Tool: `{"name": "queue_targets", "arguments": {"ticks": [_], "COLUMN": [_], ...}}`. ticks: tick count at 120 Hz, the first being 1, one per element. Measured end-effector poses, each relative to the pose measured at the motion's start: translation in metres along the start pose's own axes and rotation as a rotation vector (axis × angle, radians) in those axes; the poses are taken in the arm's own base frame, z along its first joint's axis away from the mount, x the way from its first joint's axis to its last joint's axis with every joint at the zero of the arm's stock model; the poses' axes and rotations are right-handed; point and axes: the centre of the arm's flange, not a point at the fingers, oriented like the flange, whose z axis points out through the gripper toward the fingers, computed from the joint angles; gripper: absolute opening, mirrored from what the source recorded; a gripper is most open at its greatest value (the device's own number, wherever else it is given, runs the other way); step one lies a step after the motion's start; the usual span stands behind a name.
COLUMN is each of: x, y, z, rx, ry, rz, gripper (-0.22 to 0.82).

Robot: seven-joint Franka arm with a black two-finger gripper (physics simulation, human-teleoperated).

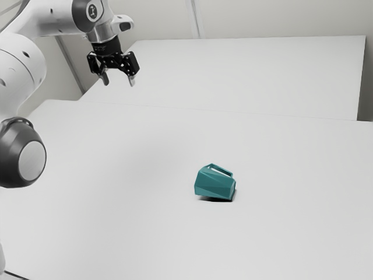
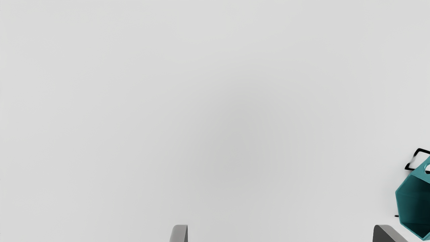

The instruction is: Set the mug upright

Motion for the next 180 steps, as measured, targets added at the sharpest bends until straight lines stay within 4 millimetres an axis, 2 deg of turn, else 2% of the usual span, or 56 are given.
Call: {"name": "queue_targets", "arguments": {"ticks": [25,36,41,61,78,91,118,142,159,180], "x": [-0.004,-0.015,-0.024,-0.083,-0.125,-0.142,-0.145,-0.135,-0.120,-0.098], "y": [-0.010,-0.010,0.000,0.020,0.030,0.037,0.064,0.113,0.129,0.131], "z": [-0.005,-0.007,-0.001,0.037,0.094,0.138,0.210,0.247,0.262,0.259], "rx": [0.017,-0.005,-0.028,-0.171,-0.393,-0.557,-0.798,-0.884,-0.902,-0.907], "ry": [0.004,-0.006,-0.025,-0.097,-0.181,-0.226,-0.251,-0.240,-0.191,-0.108], "rz": [-0.008,-0.002,0.020,0.052,-0.003,-0.061,-0.138,-0.084,-0.049,0.003], "gripper": [0.60,0.60,0.60,0.60,0.60,0.60,0.60,0.60,0.60,0.60]}}
